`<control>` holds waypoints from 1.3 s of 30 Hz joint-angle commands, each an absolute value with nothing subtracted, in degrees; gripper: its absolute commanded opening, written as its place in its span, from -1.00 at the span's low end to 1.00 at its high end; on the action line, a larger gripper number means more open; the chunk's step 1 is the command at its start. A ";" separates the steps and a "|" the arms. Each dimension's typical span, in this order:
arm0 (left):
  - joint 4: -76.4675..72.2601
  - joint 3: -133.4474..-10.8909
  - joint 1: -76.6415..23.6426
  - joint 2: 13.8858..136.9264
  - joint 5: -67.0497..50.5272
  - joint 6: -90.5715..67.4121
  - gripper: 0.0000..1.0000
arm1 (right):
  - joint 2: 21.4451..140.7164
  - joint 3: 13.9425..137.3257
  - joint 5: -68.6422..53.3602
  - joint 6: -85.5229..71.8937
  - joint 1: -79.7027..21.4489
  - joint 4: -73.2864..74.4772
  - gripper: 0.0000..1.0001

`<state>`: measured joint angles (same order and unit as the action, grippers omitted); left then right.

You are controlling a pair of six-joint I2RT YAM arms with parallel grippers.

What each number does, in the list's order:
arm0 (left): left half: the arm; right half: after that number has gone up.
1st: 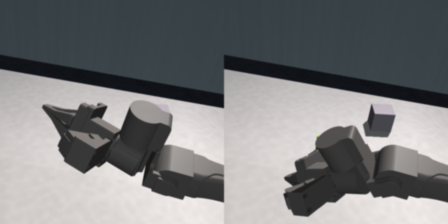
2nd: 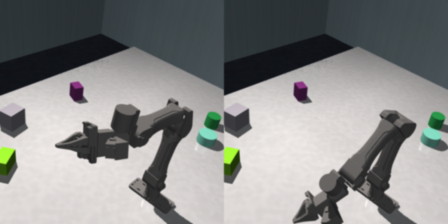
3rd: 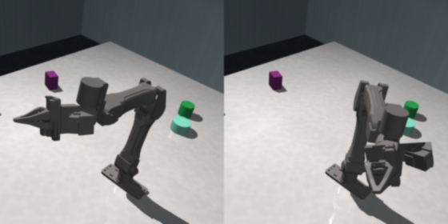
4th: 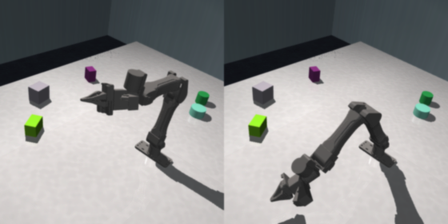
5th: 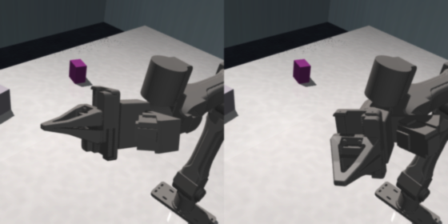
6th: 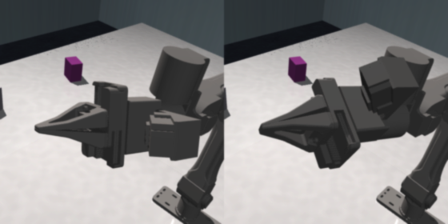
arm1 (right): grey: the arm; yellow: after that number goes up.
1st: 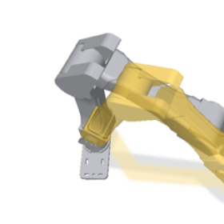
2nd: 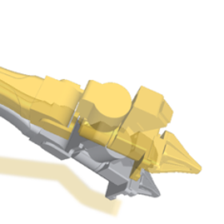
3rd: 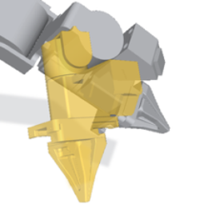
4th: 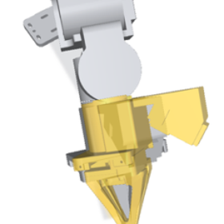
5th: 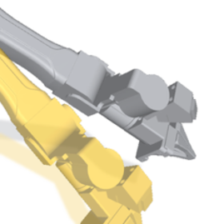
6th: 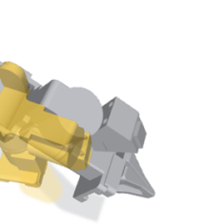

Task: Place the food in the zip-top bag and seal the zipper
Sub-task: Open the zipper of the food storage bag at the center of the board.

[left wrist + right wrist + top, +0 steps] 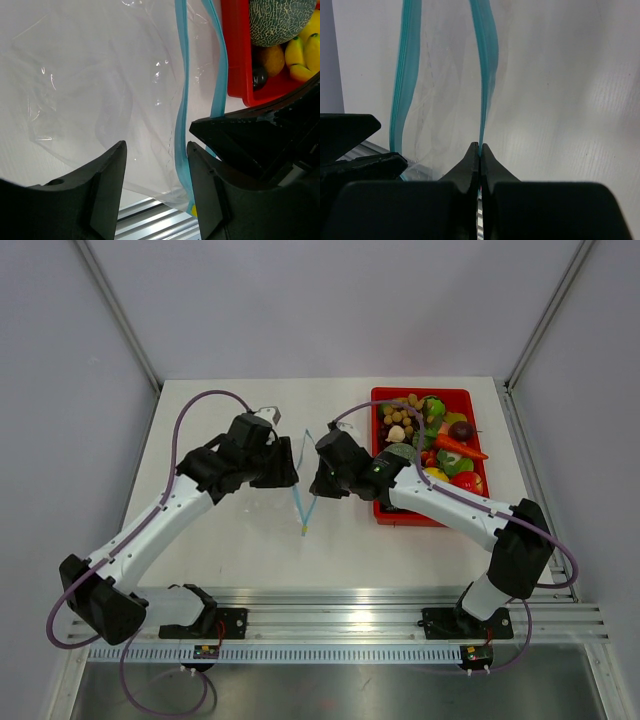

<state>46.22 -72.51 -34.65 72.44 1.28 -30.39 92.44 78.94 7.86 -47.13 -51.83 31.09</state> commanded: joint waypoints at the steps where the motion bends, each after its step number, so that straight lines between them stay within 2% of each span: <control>1: 42.72 -72.42 -35.07 73.56 0.35 -31.20 0.08 | 92.55 78.75 7.21 -47.72 -52.73 29.00 -1.00; 5: 42.19 -72.51 -35.42 74.79 0.35 -31.73 0.01 | 92.46 78.84 7.38 -47.72 -52.65 29.18 -1.00; 11: 41.57 -72.69 -36.21 74.27 -1.05 -31.99 0.10 | 92.46 78.31 7.38 -47.72 -52.73 29.01 -1.00; 14: 41.40 -72.69 -36.47 74.53 -1.14 -32.08 0.08 | 92.29 78.31 7.38 -47.64 -52.82 28.83 -1.00; 24: 41.74 -73.38 -37.27 79.62 1.41 -31.91 -0.38 | 91.67 77.61 7.29 -47.64 -53.00 28.74 -1.00; 28: 45.16 -76.10 -37.27 81.47 4.12 -31.11 -1.00 | 90.18 75.94 8.25 -47.81 -53.00 28.74 -1.00; 34: 47.72 -79.27 -37.18 79.64 4.13 -30.85 -1.00 | 90.61 75.50 14.32 -46.15 -50.11 33.47 -1.00; 39: 48.43 -80.07 -37.00 78.75 2.55 -31.64 -1.00 | 91.23 73.83 14.50 -44.04 -45.45 33.57 -1.00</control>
<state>48.23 -77.14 -37.06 81.14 2.74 -31.53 92.33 74.63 11.33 -46.11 -47.68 32.51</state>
